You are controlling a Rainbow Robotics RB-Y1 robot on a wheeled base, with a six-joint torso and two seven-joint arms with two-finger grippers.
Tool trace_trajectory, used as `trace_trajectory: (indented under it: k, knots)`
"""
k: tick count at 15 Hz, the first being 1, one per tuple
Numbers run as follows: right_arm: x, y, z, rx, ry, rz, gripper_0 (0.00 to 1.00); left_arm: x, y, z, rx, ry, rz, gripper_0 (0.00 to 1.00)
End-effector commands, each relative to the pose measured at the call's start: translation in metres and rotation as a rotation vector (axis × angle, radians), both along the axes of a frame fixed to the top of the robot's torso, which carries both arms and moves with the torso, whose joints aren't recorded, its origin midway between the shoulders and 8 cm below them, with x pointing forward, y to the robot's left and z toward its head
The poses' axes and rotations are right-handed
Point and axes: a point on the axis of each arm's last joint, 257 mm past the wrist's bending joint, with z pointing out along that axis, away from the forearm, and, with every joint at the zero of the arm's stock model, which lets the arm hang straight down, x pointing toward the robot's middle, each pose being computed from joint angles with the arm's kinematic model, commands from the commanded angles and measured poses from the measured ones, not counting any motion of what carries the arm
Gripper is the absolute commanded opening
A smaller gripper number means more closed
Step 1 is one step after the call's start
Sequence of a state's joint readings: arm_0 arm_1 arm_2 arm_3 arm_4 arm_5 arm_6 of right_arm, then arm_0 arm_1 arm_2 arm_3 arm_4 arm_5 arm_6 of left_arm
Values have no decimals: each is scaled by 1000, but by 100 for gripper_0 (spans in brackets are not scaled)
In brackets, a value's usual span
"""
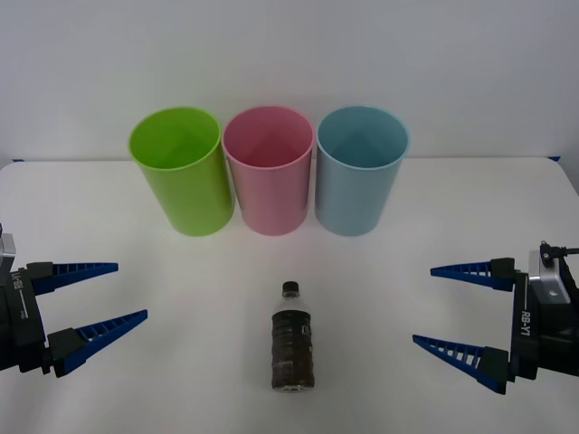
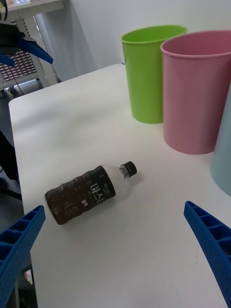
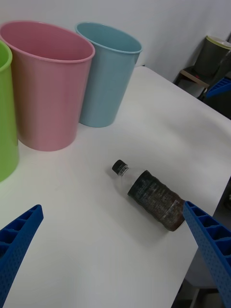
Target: Put cans in the blue bin and PET bottles in the pink bin and trash in the green bin.
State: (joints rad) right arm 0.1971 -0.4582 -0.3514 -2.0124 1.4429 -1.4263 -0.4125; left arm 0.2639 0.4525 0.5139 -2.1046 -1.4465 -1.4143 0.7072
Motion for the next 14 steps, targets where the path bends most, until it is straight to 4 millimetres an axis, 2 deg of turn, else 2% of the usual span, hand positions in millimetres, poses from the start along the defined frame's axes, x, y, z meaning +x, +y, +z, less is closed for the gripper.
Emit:
trace_trajectory:
  k: [1, 5, 9, 11, 14]
  knots:
    - [-3, -3, 6, -23, 128, -35, 100, 0, 0, 0, 0, 0, 0, 100]
    - [-2, 9, 6, -15, 311, -96, 100, 0, 0, 0, 0, 0, 0, 100]
    - [4, 35, 2, 0, 432, -164, 100, 0, 0, 0, 0, 0, 0, 100]
    - [10, 48, -7, -11, 476, -205, 100, 0, 0, 0, 0, 0, 0, 100]
    - [15, 58, -22, -75, 497, -259, 100, 0, 0, 0, 0, 0, 0, 100]
